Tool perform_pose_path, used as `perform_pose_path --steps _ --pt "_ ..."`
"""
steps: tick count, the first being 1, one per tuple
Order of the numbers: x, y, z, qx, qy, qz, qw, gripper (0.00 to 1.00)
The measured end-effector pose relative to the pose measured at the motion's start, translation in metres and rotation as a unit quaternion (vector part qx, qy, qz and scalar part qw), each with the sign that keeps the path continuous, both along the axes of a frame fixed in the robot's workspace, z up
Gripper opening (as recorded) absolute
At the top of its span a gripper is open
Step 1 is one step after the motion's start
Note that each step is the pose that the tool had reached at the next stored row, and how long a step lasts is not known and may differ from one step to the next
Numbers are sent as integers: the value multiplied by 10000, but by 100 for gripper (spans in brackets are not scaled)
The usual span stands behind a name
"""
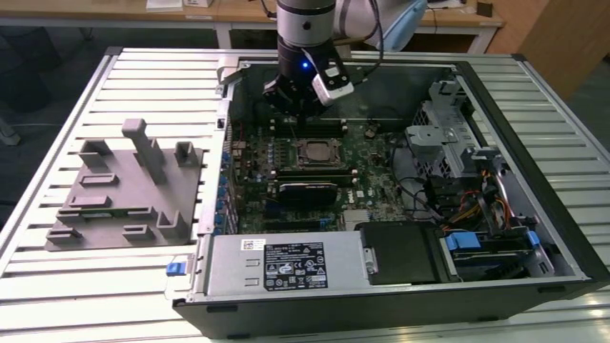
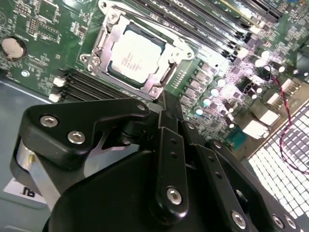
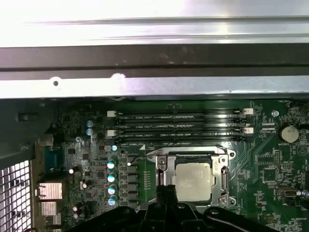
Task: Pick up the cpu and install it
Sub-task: 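Install the first cpu locking lever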
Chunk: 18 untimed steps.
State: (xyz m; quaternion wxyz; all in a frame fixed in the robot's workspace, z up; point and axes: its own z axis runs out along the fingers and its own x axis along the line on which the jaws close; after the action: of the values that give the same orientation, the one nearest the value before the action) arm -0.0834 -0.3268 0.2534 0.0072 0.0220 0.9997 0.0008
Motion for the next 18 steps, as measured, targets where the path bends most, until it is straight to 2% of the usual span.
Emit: perform_pose_path --steps 7,18 --pt "-66 0 -1 0 0 1 10000 11" --pt "-231 0 -6 0 0 1 10000 11"
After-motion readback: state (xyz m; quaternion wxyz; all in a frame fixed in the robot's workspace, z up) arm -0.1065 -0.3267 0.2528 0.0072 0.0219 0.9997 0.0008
